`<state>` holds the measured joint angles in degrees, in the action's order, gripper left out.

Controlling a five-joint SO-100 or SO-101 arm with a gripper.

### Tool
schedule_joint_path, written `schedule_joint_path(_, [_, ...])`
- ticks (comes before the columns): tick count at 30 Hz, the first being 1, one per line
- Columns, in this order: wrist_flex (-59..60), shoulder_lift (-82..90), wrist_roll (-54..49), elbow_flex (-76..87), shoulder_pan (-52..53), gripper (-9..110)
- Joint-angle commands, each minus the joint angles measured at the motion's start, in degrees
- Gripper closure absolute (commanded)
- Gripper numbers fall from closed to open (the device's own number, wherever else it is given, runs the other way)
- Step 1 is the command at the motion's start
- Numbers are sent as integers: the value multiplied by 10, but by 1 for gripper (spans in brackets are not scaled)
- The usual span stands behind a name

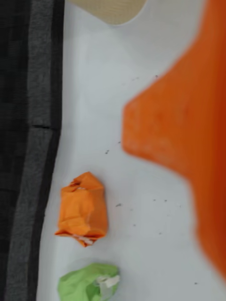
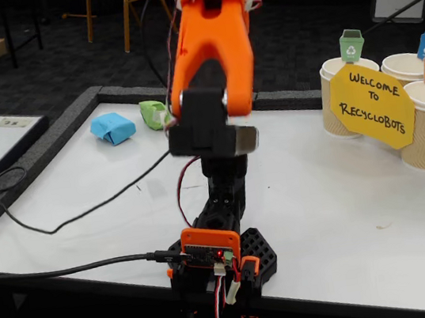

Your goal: Sort rubbish by color.

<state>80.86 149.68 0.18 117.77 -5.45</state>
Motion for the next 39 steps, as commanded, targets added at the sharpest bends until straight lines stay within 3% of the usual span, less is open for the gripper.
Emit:
schedule_joint_path(1, [-25,-31,11,-85,16,95])
schedule_joint_path(9, [-15,-47,8,-95,-28,95])
schedule_joint_path(29, [46,-47,5,-106,-257,95])
schedule_joint_path(39, [52,-47,5,-144,-273,95])
